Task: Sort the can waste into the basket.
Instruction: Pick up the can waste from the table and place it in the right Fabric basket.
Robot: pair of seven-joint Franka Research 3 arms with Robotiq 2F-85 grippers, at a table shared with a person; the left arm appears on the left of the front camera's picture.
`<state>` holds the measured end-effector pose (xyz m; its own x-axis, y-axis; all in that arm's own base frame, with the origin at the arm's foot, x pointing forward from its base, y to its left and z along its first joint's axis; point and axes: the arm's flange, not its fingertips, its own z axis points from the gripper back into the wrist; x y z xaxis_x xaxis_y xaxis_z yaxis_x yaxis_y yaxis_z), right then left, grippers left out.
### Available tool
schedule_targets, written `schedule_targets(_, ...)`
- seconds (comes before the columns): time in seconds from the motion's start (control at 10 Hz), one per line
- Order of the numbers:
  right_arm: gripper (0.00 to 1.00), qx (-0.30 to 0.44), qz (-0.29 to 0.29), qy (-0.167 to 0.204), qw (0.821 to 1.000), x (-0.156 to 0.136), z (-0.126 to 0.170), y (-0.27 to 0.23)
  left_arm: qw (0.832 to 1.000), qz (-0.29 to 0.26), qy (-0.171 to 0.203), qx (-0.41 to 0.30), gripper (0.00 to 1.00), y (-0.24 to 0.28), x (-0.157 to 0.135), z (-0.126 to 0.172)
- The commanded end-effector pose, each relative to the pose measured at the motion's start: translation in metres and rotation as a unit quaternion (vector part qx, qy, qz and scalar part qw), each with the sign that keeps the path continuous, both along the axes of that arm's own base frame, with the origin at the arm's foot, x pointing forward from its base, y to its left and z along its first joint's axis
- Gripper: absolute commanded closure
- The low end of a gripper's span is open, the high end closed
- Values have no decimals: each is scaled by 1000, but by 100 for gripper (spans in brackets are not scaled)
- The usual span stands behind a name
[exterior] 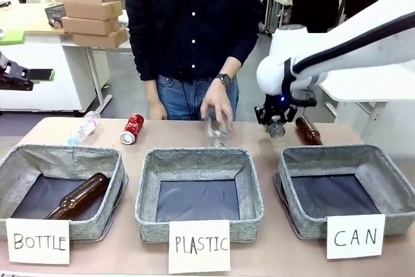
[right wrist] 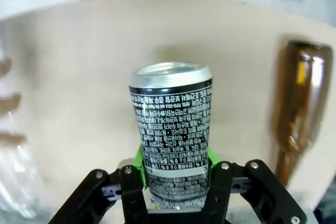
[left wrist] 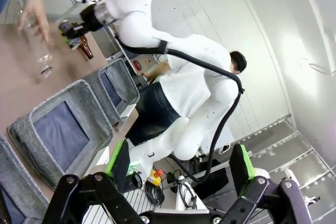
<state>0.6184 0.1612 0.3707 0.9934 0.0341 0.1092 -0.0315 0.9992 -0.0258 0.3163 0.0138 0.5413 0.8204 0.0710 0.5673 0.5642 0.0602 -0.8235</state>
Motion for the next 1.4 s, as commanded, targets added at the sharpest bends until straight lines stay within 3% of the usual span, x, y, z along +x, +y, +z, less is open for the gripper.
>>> schedule_targets(0.0, 65, 36, 43, 44, 997, -84, 94, -40, 1000, -1, -11, -12, 0, -2, 1, 2)
schedule_targets(0.2, 65, 47, 72, 100, 991, -160, 136, -81, 1000, -1, -11, -12, 0, -2, 1, 2)
schedule_targets(0.4, 65, 46, 125, 104, 986, -219, 131, -105, 1000, -1, -11, -12, 0, -2, 1, 2)
schedule_targets(0.6, 65, 53, 153, 82, 983, -259, 114, -121, 1000, -1, -11, -12, 0, -2, 1, 2)
schedule_targets(1.1, 65, 83, 139, 73, 984, -264, 103, -131, 1000, -1, -11, -12, 0, -2, 1, 2)
schedule_targets(1.2, 49, 80, 144, 80, 983, -260, 103, -131, 1000, -1, -11, -12, 0, -2, 1, 2)
schedule_targets(1.3, 10, 86, 146, 78, 983, -258, 103, -131, 1000, -1, -11, -12, 0, -2, 1, 2)
